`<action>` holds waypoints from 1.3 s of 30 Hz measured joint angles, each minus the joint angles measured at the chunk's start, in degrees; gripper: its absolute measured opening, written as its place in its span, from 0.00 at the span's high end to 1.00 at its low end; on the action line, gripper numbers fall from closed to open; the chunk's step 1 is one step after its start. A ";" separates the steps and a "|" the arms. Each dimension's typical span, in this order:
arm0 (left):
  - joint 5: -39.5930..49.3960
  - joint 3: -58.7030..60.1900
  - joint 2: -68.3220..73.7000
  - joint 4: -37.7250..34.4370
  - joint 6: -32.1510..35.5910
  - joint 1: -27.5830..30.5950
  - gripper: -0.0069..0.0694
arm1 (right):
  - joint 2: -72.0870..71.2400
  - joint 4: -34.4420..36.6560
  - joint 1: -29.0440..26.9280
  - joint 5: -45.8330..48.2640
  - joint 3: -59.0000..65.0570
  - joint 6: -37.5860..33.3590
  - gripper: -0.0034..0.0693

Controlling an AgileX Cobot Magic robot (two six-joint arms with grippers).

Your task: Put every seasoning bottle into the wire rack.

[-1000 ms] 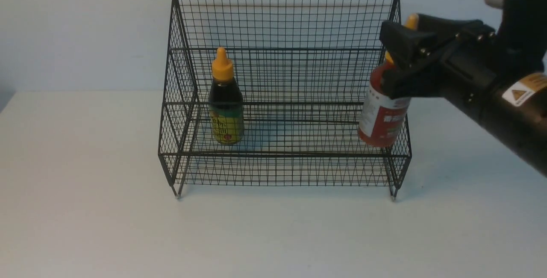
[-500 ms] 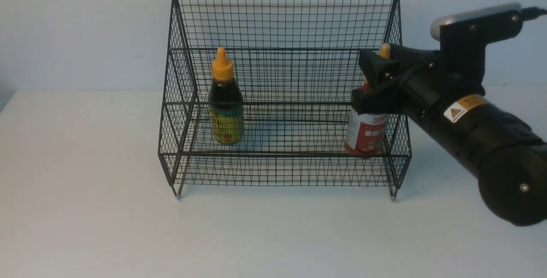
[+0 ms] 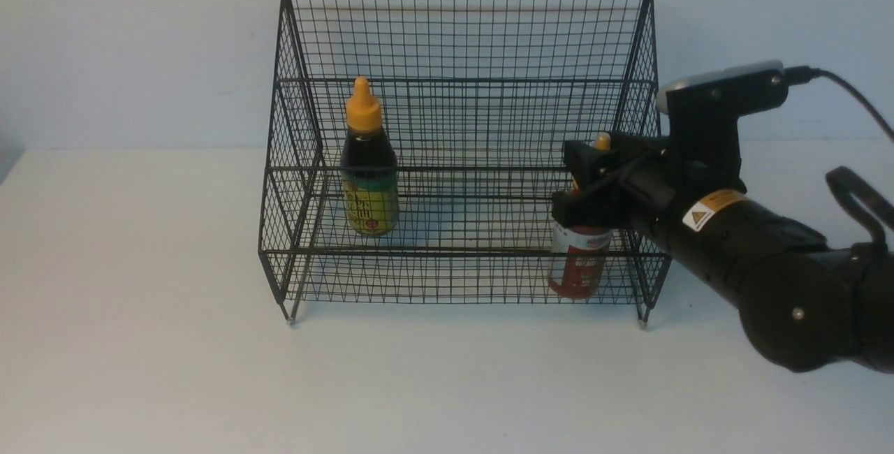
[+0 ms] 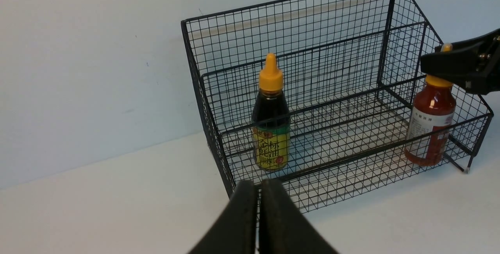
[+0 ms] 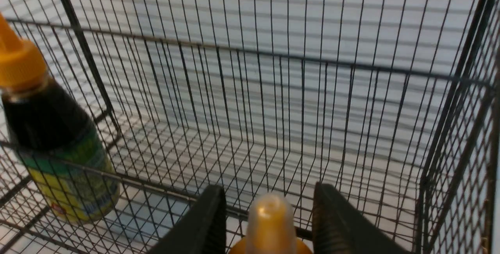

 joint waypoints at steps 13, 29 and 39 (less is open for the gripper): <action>0.01 0.00 0.00 0.00 0.00 0.00 0.92 | -0.30 -0.05 0.00 0.30 -0.33 1.61 0.44; 0.06 0.00 0.00 0.79 0.00 0.00 0.92 | -31.06 0.52 -1.34 30.48 -0.33 1.07 0.65; 2.03 0.00 0.00 0.79 -0.59 0.00 0.92 | -55.74 -3.80 -15.72 54.18 -0.33 2.13 0.97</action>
